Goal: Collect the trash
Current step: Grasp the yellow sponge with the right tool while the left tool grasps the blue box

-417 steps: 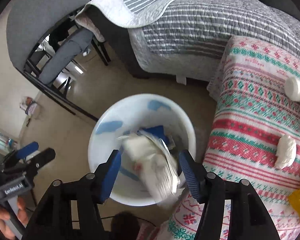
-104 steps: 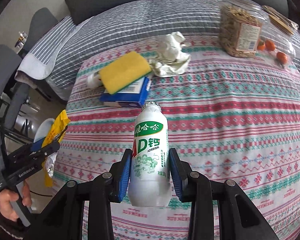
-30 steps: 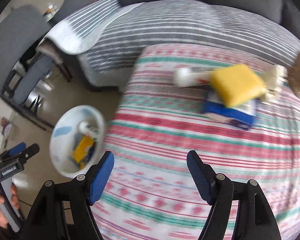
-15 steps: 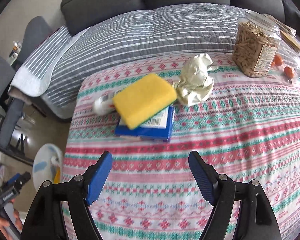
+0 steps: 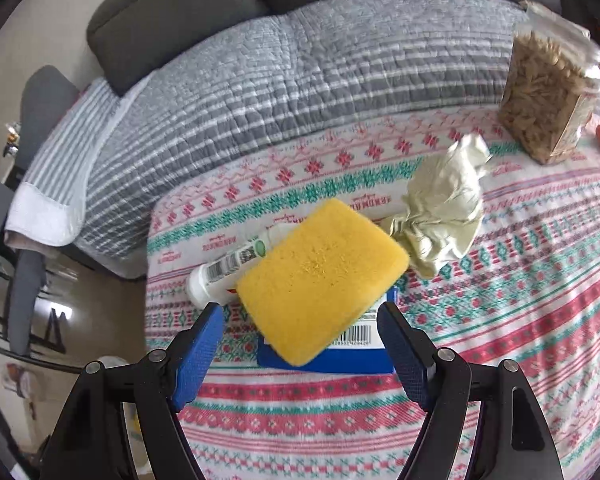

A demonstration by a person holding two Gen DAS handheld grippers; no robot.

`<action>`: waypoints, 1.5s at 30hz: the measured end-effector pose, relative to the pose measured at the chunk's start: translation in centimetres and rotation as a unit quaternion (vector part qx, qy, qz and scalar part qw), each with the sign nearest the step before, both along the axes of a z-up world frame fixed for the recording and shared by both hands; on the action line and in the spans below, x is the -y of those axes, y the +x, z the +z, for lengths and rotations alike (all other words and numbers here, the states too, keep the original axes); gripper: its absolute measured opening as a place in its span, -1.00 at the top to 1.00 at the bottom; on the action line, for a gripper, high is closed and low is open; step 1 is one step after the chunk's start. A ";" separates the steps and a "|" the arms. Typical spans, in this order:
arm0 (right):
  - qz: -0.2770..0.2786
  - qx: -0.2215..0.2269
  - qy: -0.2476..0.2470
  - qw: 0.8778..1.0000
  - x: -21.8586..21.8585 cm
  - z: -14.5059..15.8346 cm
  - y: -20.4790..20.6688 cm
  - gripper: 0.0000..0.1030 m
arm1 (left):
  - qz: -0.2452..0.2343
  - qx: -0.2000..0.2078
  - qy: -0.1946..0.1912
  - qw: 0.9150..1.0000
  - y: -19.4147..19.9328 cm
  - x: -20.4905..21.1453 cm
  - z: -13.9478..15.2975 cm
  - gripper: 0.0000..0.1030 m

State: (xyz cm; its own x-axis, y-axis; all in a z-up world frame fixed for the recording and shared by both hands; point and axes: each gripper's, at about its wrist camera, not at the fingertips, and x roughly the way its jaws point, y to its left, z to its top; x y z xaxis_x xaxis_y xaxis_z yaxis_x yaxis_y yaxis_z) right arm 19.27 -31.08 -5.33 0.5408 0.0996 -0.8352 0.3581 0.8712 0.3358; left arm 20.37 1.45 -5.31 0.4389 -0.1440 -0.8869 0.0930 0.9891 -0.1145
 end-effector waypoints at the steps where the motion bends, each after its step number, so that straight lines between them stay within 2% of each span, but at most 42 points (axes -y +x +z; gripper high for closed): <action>1: -0.001 -0.005 0.003 1.000 0.1 -0.4 0.3 -0.55 | 0.002 0.000 -0.002 1.000 0.0 0.0 0.0 -0.87; 2: -0.002 -0.011 0.003 1.000 0.2 -0.9 0.6 -0.52 | 0.002 -0.001 -0.004 1.000 0.0 0.0 0.0 -0.87; 3: -0.003 -0.017 0.000 1.000 0.3 -1.2 0.8 -0.28 | 0.002 -0.001 -0.005 1.000 0.0 0.0 0.0 -0.87; 6: 0.012 -0.013 -0.007 1.000 0.6 -1.6 0.6 0.00 | 0.001 0.000 -0.003 1.000 -0.1 0.1 0.0 -0.87; 9: 0.028 -0.012 -0.023 0.999 0.7 -1.3 -0.5 0.11 | -0.004 0.000 0.002 1.000 -0.1 0.5 -0.1 -0.87; 11: 0.033 -0.016 -0.023 0.999 1.1 -1.1 -1.7 0.12 | -0.010 -0.001 0.003 1.000 -0.2 1.0 -0.2 -0.87; 15: 0.013 -0.026 0.012 1.000 3.7 -0.8 -5.9 0.12 | -0.030 0.004 0.005 1.000 -0.6 2.7 -0.3 -0.87; 20: -0.004 -0.022 -0.031 0.999 7.6 0.7 -11.4 0.11 | -0.056 0.004 0.027 0.998 -1.5 6.2 -1.1 -0.87; 27: -0.010 -0.040 -0.029 0.999 12.3 -0.3 -16.5 0.09 | -0.106 -0.011 0.050 0.993 -3.0 11.8 -2.2 -0.87; 31: -0.003 -0.047 0.009 0.999 14.1 -1.6 -17.7 0.08 | -0.131 -0.006 0.068 0.989 -3.1 15.2 -2.5 -0.87; 35: 0.011 -0.052 0.003 0.999 14.9 -2.0 -18.1 0.07 | -0.136 -0.008 0.077 0.988 -1.5 18.2 -2.9 -0.87; 42: 0.015 -0.049 -0.001 0.999 16.9 -1.9 -18.5 0.06 | -0.131 -0.022 0.034 0.991 1.5 21.9 -3.6 -0.88; 45: 0.015 -0.049 0.003 0.999 17.4 -2.0 -18.4 0.06 | -0.133 -0.014 0.030 0.991 2.4 23.0 -3.7 -0.99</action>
State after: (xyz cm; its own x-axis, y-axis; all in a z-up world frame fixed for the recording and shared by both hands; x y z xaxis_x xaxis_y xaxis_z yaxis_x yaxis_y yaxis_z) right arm 0.87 -48.49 -7.29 0.4537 0.1195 -0.8831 0.3639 0.8798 0.3060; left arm 22.75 -21.54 -9.04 0.3672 -0.1976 -0.9089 0.3492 0.9350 -0.0622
